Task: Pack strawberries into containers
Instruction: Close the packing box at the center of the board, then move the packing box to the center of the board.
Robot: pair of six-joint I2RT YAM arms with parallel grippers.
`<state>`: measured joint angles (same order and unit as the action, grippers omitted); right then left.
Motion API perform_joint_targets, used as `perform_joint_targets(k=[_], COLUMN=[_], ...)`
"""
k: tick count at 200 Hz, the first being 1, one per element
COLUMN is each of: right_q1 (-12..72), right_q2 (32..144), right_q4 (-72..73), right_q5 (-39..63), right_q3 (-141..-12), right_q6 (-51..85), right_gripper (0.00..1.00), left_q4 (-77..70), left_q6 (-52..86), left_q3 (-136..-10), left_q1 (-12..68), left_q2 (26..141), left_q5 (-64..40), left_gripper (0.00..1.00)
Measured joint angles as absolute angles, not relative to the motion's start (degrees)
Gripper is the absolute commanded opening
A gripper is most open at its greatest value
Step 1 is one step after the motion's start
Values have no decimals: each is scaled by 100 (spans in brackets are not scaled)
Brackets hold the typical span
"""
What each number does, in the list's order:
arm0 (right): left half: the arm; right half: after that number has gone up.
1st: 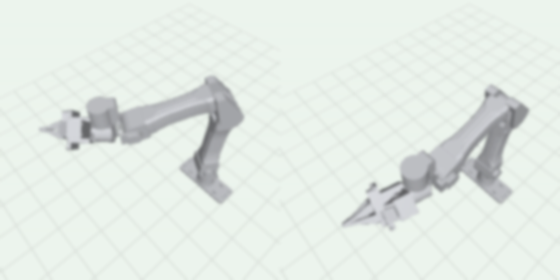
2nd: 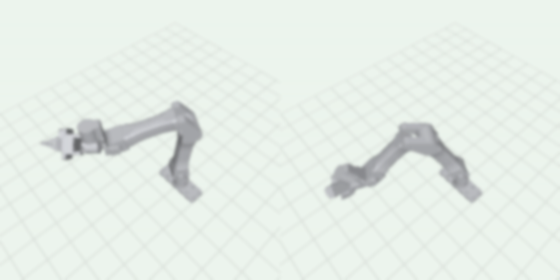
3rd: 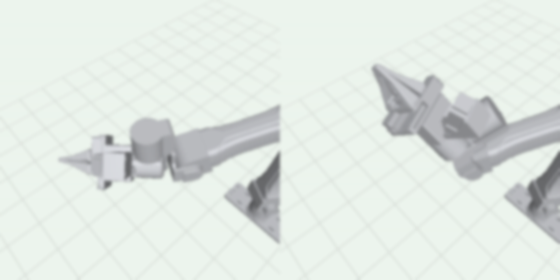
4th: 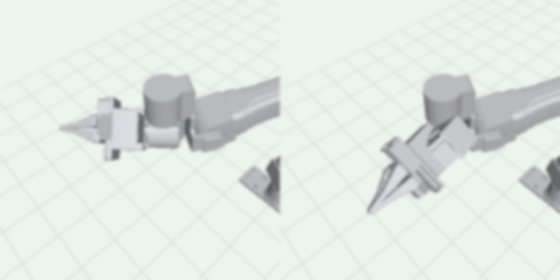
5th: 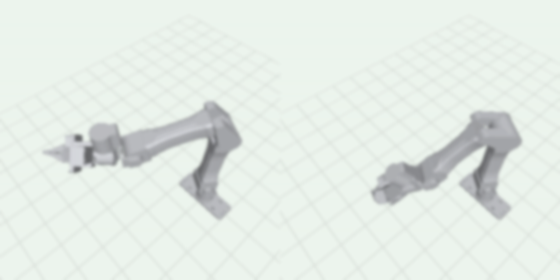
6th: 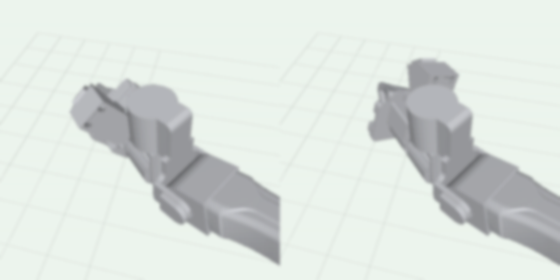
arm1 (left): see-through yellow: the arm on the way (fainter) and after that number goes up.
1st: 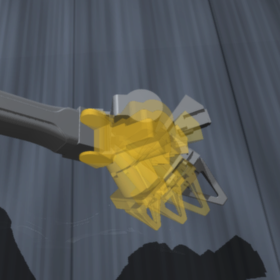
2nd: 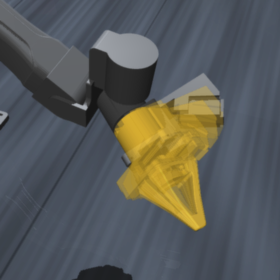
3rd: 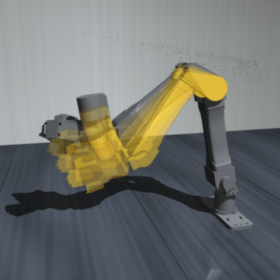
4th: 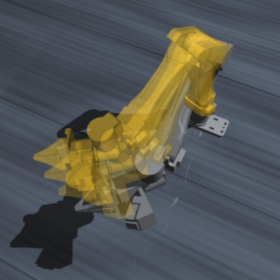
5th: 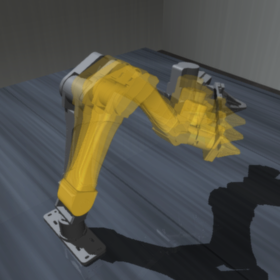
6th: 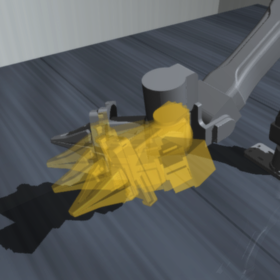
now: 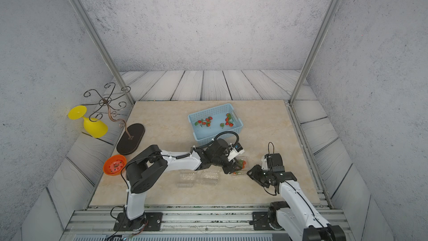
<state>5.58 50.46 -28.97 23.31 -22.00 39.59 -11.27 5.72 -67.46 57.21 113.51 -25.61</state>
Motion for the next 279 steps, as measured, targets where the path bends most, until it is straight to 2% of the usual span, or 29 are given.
perform_joint_targets(k=[28,56,94,125,170,243,279], right_q1=[565,871,2591,3393,3590,3542,3096], right_q2=[4952,5019,6125,6960,7826,8361,8368], right_q4=[-3577,-3896,-4108,-3900,-3385,-3251,-3321], right_q5=[1933,1704,1525,1621,1994,1782,1461], right_q3=[-3122,-3896,-4718,-4856,-4742,-4718,-4707], right_q6=[3673,3356,2993,2888,2840,2847,2864], right_gripper=[45,43,43,43,43,44,44], left_q4=[-869,-770,-471,386,950,1004,967], left_q6=[775,1205,2051,2272,2359,2469,2469], left_q3=[-6718,-6648,-6427,-6246,-5911,-5561,-5559], left_q1=[5437,4724,3262,2274,1214,1050,1050], left_q2=[10849,9900,8783,8128,7321,7428,7430], left_q5=[-2561,-2488,-2394,-2392,-2836,-3249,-3328], left_gripper=[48,48,48,47,46,46,46])
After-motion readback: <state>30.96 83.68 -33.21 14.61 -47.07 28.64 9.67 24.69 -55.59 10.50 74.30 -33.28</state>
